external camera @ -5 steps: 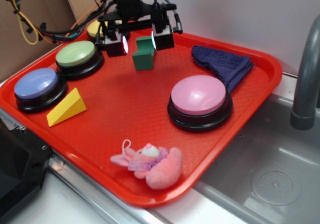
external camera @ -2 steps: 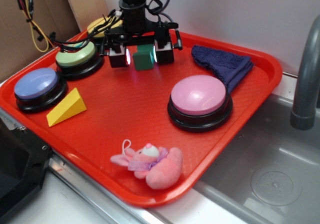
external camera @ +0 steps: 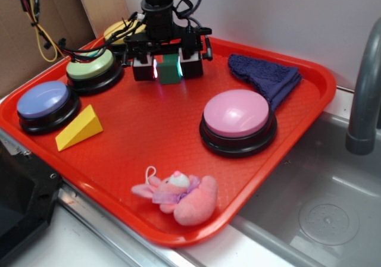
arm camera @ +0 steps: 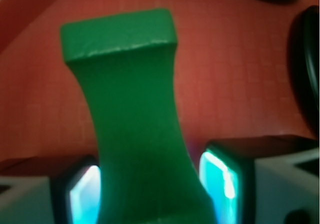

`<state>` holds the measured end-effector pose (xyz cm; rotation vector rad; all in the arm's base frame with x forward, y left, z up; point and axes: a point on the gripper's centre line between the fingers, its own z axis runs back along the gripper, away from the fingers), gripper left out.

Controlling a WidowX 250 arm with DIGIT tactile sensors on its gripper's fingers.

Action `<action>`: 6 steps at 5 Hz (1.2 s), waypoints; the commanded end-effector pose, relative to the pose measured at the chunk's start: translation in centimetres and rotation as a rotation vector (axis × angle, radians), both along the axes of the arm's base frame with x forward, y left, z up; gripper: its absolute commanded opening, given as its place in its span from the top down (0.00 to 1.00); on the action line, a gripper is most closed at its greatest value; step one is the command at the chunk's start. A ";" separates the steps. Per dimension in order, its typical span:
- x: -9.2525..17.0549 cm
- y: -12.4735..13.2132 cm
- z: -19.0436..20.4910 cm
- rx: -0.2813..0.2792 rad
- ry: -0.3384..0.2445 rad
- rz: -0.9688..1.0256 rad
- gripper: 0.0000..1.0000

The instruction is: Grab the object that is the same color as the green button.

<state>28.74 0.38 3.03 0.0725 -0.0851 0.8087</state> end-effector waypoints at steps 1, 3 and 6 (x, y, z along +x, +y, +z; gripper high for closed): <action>0.9 0.0 7.6 0.013 0.007 -0.306 1.00; -0.4 -2.1 13.8 -0.064 -0.009 -0.575 1.00; -2.6 -2.2 17.0 -0.127 -0.079 -0.687 1.00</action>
